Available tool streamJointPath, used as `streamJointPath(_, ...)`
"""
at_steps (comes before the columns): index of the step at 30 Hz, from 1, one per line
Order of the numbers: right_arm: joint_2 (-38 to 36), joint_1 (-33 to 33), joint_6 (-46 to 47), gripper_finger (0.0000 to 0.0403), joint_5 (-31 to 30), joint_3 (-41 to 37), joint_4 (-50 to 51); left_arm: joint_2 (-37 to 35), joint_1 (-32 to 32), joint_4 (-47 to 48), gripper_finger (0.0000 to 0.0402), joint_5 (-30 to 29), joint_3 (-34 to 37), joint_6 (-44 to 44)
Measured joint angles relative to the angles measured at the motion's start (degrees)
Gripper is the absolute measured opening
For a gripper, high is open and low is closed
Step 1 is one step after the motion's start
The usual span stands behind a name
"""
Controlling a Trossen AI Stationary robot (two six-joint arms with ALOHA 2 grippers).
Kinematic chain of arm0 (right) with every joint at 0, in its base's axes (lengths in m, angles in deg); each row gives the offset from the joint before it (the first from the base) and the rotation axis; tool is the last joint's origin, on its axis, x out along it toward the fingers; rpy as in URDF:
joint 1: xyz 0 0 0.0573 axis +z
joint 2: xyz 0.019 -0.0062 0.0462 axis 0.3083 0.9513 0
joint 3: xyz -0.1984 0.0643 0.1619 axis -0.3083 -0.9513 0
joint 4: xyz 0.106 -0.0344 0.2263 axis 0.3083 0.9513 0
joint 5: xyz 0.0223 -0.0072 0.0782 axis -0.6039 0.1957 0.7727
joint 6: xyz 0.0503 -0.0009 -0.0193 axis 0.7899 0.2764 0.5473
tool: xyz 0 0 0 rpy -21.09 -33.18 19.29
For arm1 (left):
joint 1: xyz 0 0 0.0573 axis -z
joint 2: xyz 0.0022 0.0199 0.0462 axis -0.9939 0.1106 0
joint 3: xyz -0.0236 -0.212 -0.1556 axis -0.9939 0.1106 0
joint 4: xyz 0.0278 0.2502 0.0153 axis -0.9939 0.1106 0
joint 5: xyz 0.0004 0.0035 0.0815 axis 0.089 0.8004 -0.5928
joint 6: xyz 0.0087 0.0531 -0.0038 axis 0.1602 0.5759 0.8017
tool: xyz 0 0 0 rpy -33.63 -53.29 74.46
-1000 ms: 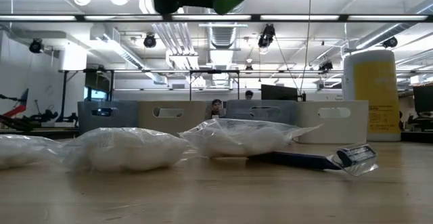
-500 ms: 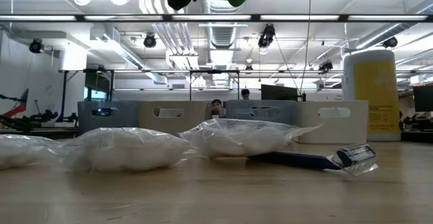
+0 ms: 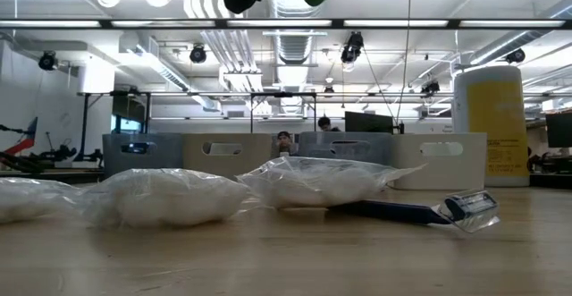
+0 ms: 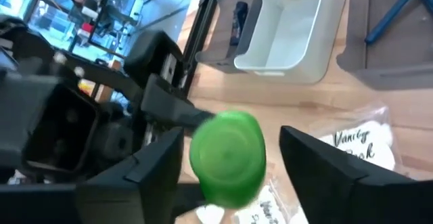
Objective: Pick & Place Travel size toiletries
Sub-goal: Put the green shampoo into the white bin
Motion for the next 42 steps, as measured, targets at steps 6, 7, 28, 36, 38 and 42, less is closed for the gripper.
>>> streamJointPath(6,0.92,0.02,2.39,0.0197,0.97,-0.45,0.22,-0.04,-0.03,-0.12,0.0145,-0.03,0.0,1.32)
streamJointPath(7,1.11,-0.02,2.41,0.0193,0.91,-0.45,0.2,-0.04,-0.03,-0.06,0.0145,0.0,0.0,1.44)
streamJointPath(28,0.97,-0.74,3.82,0.0092,1.2,-0.58,11.11,-1.65,-0.43,19.72,0.0294,3.1,-0.02,-12.1)
streamJointPath(36,-3.8,-5.91,10.17,0.0093,11.88,1.47,41.65,-5.83,-0.14,36.72,0.0309,3.17,0.66,-13.59)
streamJointPath(38,-4.53,-9.44,7.59,0.0093,14.38,1.48,44.41,-7.68,-0.39,36.7,0.0309,3.61,2.51,-13.76)
streamJointPath(42,-5.29,-19.48,-3.5,0.0093,23.32,-0.18,43.74,-11.72,-1.86,33.14,0.0309,7.81,8.04,-14.81)
